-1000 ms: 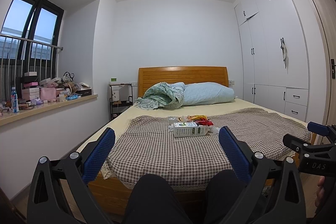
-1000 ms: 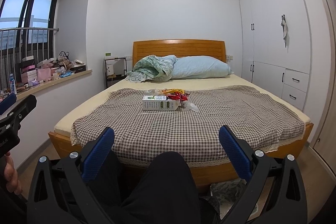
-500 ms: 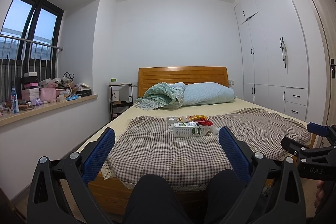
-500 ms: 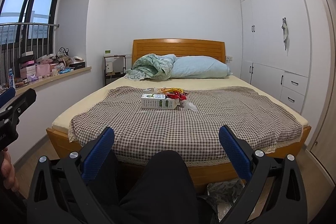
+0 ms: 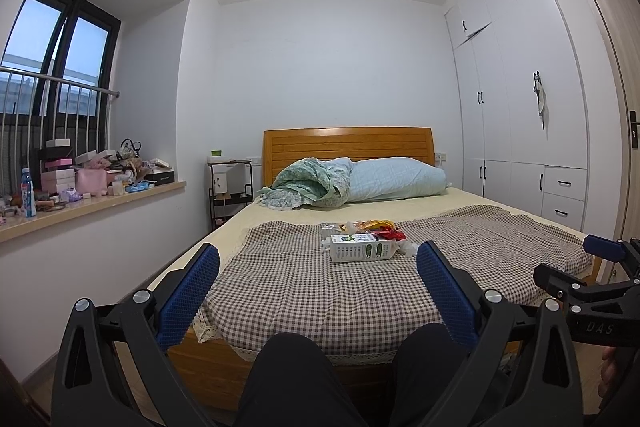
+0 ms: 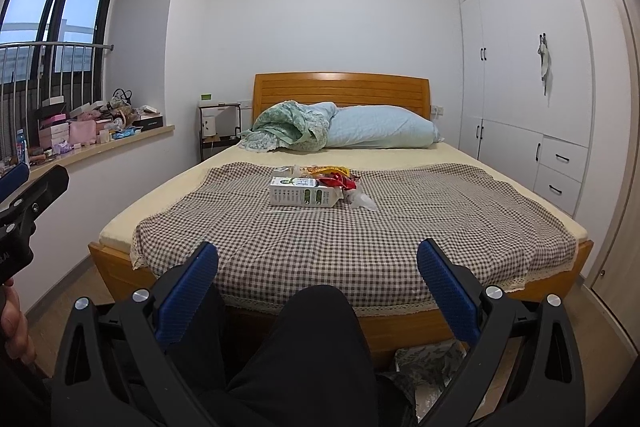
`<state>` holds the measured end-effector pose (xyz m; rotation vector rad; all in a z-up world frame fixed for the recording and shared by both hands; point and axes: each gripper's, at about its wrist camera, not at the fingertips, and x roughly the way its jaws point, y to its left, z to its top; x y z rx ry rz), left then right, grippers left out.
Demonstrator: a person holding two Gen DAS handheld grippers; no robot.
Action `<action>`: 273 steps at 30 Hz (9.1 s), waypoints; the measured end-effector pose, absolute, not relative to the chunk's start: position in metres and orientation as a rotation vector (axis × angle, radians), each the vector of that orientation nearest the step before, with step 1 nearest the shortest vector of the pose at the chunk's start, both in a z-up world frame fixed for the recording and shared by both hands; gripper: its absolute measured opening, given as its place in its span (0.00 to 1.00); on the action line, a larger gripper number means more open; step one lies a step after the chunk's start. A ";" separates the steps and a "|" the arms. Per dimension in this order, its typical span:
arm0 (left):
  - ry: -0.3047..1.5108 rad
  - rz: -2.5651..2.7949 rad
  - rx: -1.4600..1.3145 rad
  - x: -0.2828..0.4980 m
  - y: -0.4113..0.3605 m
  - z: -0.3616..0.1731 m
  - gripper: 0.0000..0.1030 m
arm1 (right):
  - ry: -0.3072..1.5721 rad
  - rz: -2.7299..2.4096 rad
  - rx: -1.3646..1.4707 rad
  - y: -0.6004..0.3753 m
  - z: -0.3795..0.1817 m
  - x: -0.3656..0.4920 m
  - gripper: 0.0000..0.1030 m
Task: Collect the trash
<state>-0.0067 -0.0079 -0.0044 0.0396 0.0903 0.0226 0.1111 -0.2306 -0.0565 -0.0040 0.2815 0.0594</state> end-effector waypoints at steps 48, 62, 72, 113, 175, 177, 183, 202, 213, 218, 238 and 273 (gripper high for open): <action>0.341 0.044 0.066 0.387 0.024 -0.038 0.93 | 0.487 0.014 0.135 -0.277 -0.073 0.431 0.93; 0.442 0.035 0.033 0.526 0.021 -0.073 0.93 | 0.630 0.147 0.111 -0.291 -0.114 0.580 0.93; 0.489 -0.009 0.057 0.590 0.011 -0.099 0.93 | 0.699 0.303 -0.008 -0.275 -0.156 0.694 0.61; 0.906 -0.117 -0.208 0.837 -0.076 -0.149 0.22 | 0.620 0.242 0.186 -0.423 -0.170 0.665 0.07; 1.115 -1.140 0.697 0.347 -0.490 -0.327 0.00 | 1.581 -0.144 0.562 -0.534 -0.586 0.299 0.58; 1.141 -1.166 0.725 0.346 -0.501 -0.344 0.00 | 1.531 -0.115 0.605 -0.533 -0.575 0.289 0.58; 1.181 -1.162 0.888 0.338 -0.548 -0.417 0.00 | 1.361 -0.213 0.699 -0.564 -0.515 0.249 0.63; 1.341 -0.847 1.115 0.371 -0.515 -0.600 0.50 | 1.348 -0.308 0.717 -0.580 -0.477 0.222 0.63; 1.456 -0.840 1.034 0.365 -0.502 -0.511 0.68 | 1.369 -0.357 0.641 -0.582 -0.458 0.243 0.63; 1.355 -0.898 1.005 0.344 -0.495 -0.460 0.68 | 1.371 -0.396 0.577 -0.585 -0.438 0.241 0.63; 0.656 -0.884 0.312 0.379 -0.304 -0.107 0.93 | 0.919 -0.341 0.112 -0.519 -0.188 0.301 0.84; 0.625 -0.157 -0.113 0.685 0.042 -0.111 0.93 | 0.730 0.267 -0.043 -0.308 -0.159 0.778 0.92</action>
